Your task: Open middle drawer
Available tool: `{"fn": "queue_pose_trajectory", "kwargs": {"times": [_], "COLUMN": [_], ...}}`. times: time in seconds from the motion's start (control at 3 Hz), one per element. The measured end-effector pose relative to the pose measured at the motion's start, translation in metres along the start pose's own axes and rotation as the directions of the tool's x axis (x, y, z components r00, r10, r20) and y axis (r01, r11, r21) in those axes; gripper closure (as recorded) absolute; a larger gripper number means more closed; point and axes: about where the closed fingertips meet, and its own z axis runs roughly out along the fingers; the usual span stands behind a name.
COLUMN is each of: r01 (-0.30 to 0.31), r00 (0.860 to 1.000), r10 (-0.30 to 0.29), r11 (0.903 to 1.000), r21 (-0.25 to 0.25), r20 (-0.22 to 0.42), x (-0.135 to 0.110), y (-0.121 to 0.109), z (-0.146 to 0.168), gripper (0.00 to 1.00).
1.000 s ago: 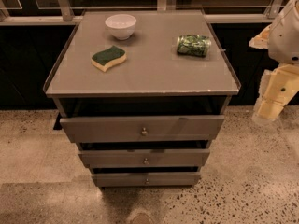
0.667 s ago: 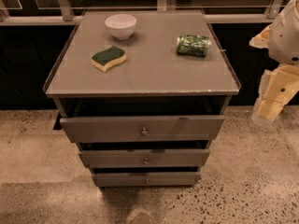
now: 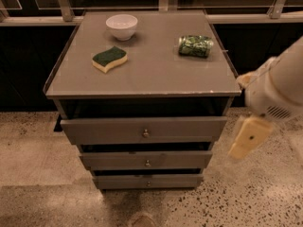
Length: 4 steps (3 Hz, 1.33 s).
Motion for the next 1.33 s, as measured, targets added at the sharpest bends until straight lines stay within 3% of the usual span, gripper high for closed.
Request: {"fn": "queue_pose_trajectory", "kwargs": {"times": [0.33,0.67,1.0,1.33], "r01": [0.01,0.062,0.078,0.067], "r00": [0.99,0.923,0.896,0.894], "r10": [0.004,-0.012,-0.025,-0.013], "r11": [0.9944,0.9911,0.9918,0.9921], "r21": [-0.105,-0.118,-0.102,-0.106], "r20": [0.141,0.384,0.444,0.449], "x": [-0.014,-0.059,-0.063,-0.063], "y": [0.027,0.011,0.001,0.005], "z": [0.088,0.151,0.188,0.19], "gripper": [0.0,0.0,0.0,0.0]}}
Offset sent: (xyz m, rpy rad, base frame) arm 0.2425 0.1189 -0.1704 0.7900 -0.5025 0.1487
